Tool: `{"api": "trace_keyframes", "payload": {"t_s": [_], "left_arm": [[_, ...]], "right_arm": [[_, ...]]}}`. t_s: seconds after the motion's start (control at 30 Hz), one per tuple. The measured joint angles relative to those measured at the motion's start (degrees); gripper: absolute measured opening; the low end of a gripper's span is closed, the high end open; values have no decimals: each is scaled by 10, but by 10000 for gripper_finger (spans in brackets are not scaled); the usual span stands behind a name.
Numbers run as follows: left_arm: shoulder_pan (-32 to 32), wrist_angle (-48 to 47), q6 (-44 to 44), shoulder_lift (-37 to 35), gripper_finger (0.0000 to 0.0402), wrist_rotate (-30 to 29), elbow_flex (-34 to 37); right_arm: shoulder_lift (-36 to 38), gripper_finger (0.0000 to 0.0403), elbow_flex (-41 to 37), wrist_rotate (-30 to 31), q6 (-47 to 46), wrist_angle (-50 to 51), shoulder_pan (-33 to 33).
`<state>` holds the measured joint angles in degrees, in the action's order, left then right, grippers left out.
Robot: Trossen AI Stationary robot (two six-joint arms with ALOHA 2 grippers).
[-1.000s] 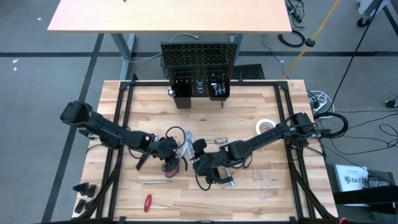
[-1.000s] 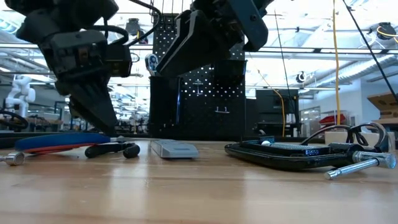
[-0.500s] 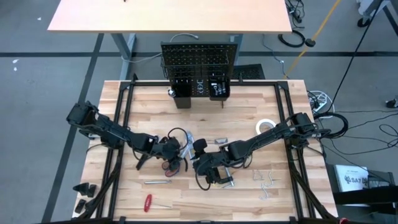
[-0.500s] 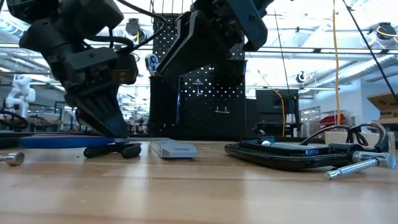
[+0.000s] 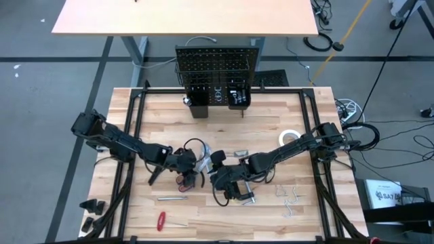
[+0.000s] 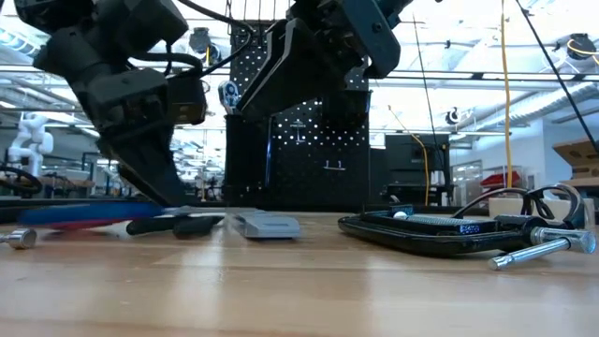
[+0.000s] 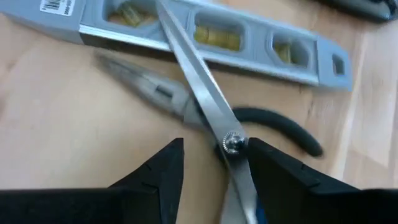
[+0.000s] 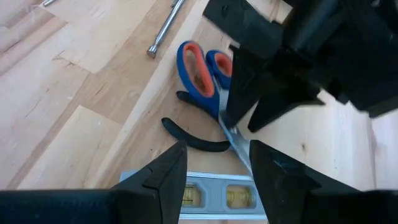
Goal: Hang tools onto peg board
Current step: Put the blue scissors into the left black bin on the peg board
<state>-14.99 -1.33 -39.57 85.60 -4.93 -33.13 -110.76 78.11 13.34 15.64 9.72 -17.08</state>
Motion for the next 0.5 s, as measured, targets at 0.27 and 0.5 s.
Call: {"api": "trace_keyframes", "payload": {"t_s": [0.27, 0.5], "left_arm": [[-14, -16, -5, -37, 173, -12, -1], [-35, -52, -5, -19, 173, -50, -25]], "right_arm": [[0, 166, 0, 0, 0, 1, 0], [0, 166, 0, 0, -4, 0, 3]]}}
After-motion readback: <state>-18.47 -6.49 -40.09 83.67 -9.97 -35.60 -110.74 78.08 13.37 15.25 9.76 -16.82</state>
